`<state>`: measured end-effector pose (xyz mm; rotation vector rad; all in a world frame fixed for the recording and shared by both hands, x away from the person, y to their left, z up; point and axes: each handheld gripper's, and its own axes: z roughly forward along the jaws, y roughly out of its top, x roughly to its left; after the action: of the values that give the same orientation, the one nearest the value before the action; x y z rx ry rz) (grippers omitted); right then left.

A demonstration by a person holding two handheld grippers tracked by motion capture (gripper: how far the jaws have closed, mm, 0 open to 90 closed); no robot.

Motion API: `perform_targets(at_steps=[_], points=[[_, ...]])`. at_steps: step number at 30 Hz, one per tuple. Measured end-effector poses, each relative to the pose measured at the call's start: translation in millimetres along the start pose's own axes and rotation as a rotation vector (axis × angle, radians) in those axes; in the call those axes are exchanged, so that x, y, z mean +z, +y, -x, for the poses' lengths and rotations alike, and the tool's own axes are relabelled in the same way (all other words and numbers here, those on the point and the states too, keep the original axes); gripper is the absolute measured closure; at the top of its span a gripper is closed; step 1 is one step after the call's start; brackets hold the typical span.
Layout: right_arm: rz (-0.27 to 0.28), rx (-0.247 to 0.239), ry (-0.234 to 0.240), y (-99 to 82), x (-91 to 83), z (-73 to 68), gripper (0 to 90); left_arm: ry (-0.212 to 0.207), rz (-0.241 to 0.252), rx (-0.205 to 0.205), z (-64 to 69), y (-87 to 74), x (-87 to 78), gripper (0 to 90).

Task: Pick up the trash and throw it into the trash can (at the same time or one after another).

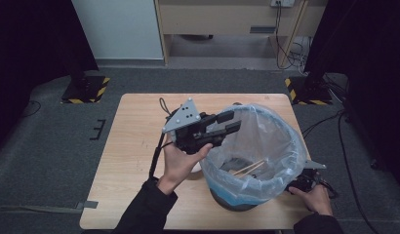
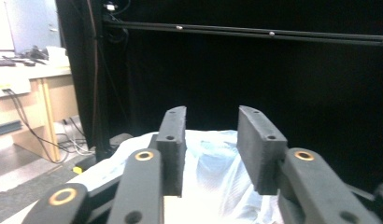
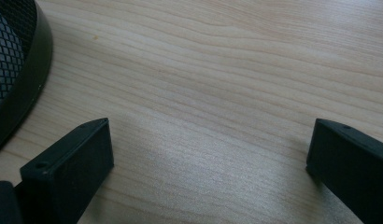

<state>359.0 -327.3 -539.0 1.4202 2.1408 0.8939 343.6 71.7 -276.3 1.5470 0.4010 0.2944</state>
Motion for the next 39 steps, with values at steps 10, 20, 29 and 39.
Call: perform_targets(at_steps=[10,20,29,39], points=[[0.000,0.000,0.000,0.0,0.0,0.0,0.7,0.135,0.017,-0.025,-30.1,-12.6,-55.7,46.7],[0.000,0.000,0.000,0.0,0.0,0.0,0.7,0.286,-0.064,-0.092,-69.3,-58.0,-87.2,36.3],[0.001,-0.001,-0.001,0.0,0.0,0.0,0.7,0.369,-0.204,-0.145,-100.6,-101.6,-80.0,33.9],[-0.001,-0.005,0.005,0.2,0.1,-0.2,0.7,0.449,-0.353,-0.186,-127.8,-150.5,-81.8,33.8]])
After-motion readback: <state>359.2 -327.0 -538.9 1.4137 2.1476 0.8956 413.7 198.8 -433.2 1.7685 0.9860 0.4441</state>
